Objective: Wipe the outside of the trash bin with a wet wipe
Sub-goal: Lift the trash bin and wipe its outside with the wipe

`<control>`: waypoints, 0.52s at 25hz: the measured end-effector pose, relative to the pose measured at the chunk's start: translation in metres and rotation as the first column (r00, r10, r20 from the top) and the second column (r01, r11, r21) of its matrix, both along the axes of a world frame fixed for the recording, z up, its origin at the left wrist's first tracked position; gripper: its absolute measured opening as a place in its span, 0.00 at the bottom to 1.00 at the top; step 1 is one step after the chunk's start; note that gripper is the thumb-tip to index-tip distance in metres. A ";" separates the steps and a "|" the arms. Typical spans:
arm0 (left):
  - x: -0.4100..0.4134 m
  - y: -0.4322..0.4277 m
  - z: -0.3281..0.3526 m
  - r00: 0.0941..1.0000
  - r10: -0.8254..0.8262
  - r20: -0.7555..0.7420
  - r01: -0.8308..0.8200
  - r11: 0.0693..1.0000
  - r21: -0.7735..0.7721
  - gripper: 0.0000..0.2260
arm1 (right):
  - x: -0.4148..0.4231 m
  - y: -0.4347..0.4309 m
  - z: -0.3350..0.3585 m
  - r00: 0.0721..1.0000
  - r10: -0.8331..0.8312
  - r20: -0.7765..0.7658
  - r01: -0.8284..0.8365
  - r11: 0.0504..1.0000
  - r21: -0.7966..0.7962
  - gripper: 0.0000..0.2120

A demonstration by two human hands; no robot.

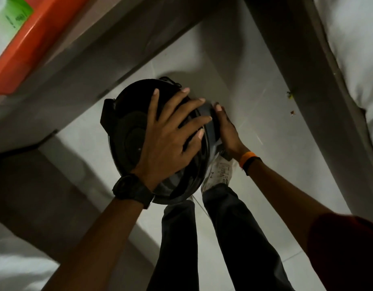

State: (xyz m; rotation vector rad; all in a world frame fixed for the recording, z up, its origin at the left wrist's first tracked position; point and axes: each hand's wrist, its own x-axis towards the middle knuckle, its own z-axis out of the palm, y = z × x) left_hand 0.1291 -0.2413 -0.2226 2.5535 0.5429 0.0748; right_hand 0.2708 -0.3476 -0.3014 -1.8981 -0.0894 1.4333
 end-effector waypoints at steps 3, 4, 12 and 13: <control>0.015 0.010 -0.003 1.000 0.017 -0.022 -0.016 0.997 0.071 0.14 | -0.028 -0.009 0.038 0.998 0.043 0.048 -0.055 0.957 0.285 0.29; 0.015 0.017 -0.004 0.998 0.070 0.005 -0.070 0.995 0.074 0.13 | -0.038 -0.016 0.047 0.986 0.120 0.117 -0.154 0.925 0.349 0.27; -0.001 0.039 0.000 0.943 0.321 0.091 -0.309 0.943 -0.124 0.18 | -0.003 -0.031 -0.011 0.990 0.110 0.090 -0.100 0.989 -0.106 0.27; -0.001 0.043 -0.002 0.944 0.323 0.072 -0.310 0.939 -0.150 0.20 | -0.010 -0.031 -0.005 0.992 0.098 0.080 -0.097 0.995 -0.023 0.28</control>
